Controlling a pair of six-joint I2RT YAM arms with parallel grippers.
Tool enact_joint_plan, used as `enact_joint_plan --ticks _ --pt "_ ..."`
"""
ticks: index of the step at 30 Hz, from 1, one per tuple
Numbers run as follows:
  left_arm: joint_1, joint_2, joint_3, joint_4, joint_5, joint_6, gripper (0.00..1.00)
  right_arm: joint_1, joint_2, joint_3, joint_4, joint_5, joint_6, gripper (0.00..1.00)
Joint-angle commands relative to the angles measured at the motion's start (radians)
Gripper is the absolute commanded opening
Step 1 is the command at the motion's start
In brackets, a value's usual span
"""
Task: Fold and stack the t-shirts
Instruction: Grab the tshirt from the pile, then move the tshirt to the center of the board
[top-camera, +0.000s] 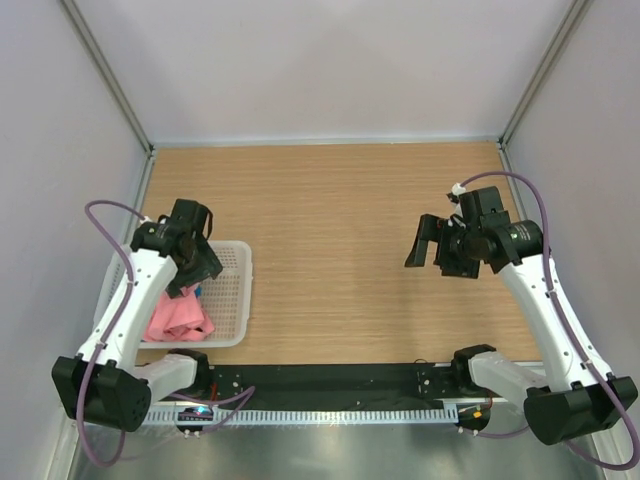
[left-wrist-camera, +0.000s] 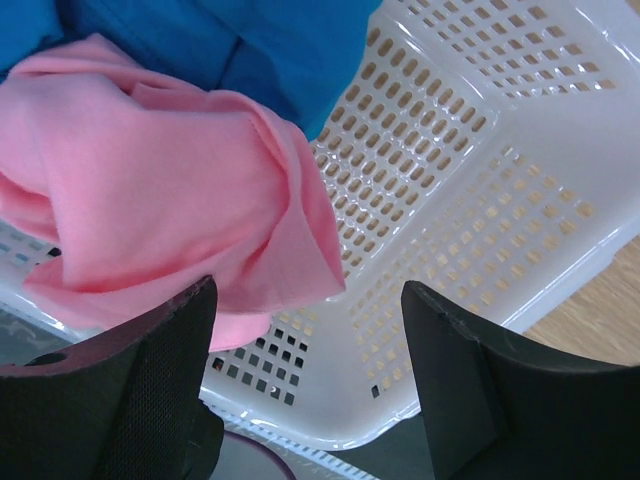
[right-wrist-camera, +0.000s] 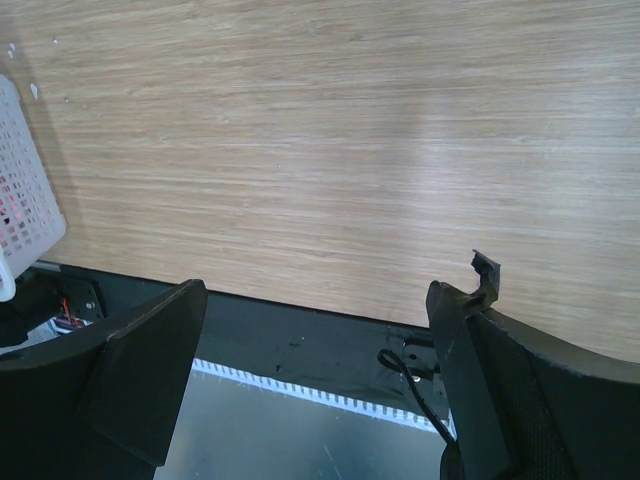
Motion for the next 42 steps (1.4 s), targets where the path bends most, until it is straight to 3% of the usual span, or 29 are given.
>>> enact_joint_plan --ticks 1,7,10,11,14,17,19,24,29,35,39,42 --pt "0.004 -0.016 -0.004 0.003 -0.096 -0.017 0.75 0.018 0.008 0.019 0.026 -0.033 -0.021 1.0" --pt "0.006 0.054 0.001 0.057 -0.097 0.018 0.55 0.029 0.007 0.033 0.014 -0.019 -0.024 1.0" --pt "0.006 0.068 0.028 0.047 -0.098 0.035 0.2 0.032 -0.008 0.032 0.008 -0.007 -0.029 1.0" --pt "0.004 0.067 0.043 0.036 -0.11 0.04 0.0 0.032 -0.011 0.03 0.005 -0.002 -0.026 1.0" --pt "0.006 0.036 0.143 -0.022 -0.142 0.049 0.0 0.035 -0.024 0.027 -0.004 0.004 -0.029 1.0" --pt "0.004 -0.049 0.354 -0.047 -0.114 0.043 0.0 0.037 -0.038 0.035 -0.013 0.002 -0.023 1.0" --pt "0.006 -0.108 0.442 0.023 -0.032 0.041 0.0 0.04 -0.047 0.038 -0.015 0.002 -0.021 1.0" --pt "0.006 -0.231 0.637 0.37 0.155 0.02 0.0 0.044 -0.056 0.047 -0.014 -0.004 -0.017 1.0" --pt "0.004 -0.13 0.946 0.48 0.409 -0.078 0.0 0.044 -0.068 0.061 -0.007 -0.01 -0.007 1.0" --pt "0.004 0.033 1.06 0.877 0.78 -0.409 0.01 0.046 -0.074 0.059 0.003 -0.031 0.016 1.0" --pt "0.0 0.148 1.192 0.95 0.891 -0.532 0.01 0.046 -0.09 0.049 0.008 -0.054 0.025 1.0" --pt "-0.072 0.177 1.171 0.965 0.901 -0.534 0.0 0.046 -0.102 0.024 0.051 -0.154 0.004 0.96"
